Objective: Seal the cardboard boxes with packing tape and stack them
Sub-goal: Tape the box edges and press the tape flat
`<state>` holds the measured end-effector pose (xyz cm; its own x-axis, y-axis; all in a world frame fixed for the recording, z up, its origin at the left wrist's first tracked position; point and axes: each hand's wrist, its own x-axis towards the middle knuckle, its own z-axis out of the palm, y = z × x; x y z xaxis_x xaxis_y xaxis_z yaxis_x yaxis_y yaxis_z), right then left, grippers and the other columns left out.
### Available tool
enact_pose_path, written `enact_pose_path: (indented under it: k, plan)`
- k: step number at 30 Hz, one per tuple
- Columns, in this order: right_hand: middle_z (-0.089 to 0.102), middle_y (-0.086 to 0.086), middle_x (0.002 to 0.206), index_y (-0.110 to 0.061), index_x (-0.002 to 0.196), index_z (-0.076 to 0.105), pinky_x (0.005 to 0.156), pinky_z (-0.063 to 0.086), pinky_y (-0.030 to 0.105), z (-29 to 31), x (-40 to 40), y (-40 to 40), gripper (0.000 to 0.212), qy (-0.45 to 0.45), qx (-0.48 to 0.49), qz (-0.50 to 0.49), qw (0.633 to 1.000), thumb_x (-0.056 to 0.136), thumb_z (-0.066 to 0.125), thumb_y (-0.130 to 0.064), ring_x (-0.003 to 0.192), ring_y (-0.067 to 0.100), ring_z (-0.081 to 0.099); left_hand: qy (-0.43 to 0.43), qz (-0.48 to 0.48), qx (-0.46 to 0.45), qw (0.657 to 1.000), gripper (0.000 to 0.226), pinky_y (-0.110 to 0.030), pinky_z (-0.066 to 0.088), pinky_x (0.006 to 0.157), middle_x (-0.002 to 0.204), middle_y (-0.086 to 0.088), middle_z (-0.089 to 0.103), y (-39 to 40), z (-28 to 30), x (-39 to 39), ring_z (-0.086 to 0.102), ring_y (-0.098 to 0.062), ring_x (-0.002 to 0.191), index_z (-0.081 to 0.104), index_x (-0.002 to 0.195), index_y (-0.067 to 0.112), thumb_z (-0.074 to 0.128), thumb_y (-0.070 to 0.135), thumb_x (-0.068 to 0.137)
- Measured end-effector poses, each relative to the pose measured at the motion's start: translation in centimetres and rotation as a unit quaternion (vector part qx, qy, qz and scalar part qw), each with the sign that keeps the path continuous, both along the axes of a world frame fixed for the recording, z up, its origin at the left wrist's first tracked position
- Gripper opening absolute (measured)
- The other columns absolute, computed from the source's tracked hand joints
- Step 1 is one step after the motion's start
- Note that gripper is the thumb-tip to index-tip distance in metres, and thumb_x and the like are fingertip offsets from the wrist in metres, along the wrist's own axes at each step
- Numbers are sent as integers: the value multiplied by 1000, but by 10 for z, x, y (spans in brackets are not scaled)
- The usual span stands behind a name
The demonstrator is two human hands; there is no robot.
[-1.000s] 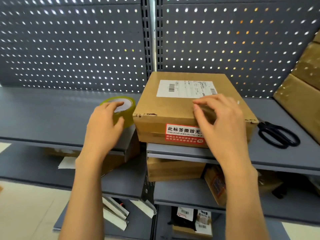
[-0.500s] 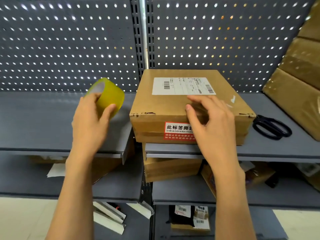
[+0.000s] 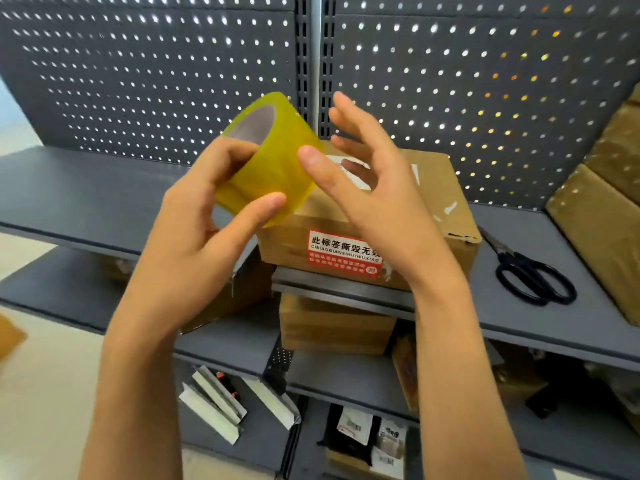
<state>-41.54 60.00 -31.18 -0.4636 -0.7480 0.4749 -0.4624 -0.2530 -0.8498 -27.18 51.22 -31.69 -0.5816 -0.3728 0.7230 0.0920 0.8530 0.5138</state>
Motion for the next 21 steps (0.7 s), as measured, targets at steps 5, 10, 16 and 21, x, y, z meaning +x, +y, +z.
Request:
enact_pose_path:
  k: [5, 10, 16, 21]
  plan:
    - [53, -9, 135, -25, 142, 43, 105, 43, 35, -10, -14, 33, 60, 6, 21, 79, 997, 87, 63, -38, 126, 3, 47, -53, 1, 19, 998, 17, -14, 40, 67, 91, 18, 58, 48, -13, -6, 51, 2, 78, 51, 102, 30, 61, 23, 89]
    - [59, -9, 130, -20, 130, 58, 103, 42, 22, -24, -4, 62, 40, 60, -30, 35, 997, 91, 63, -25, 121, -4, 50, -60, 75, 43, 994, 15, -24, 46, 64, 90, 15, 59, 83, -27, -7, 55, -3, 75, 53, 102, 28, 60, 28, 88]
    - [57, -3, 134, -14, 130, 59, 108, 36, 24, -43, 17, 83, 38, 101, -38, 25, 994, 92, 61, -17, 126, 3, 48, -54, 139, 82, 985, 16, -35, 53, 61, 92, 12, 60, 115, -40, 2, 57, -8, 75, 54, 101, 23, 59, 31, 88]
    - [55, -3, 137, -16, 130, 60, 108, 37, 28, -54, 26, 97, 38, 117, -24, 9, 993, 92, 60, -15, 129, 7, 47, -62, 162, 81, 981, 19, -36, 50, 62, 94, 16, 60, 126, -47, 0, 58, -8, 74, 55, 104, 23, 56, 31, 88]
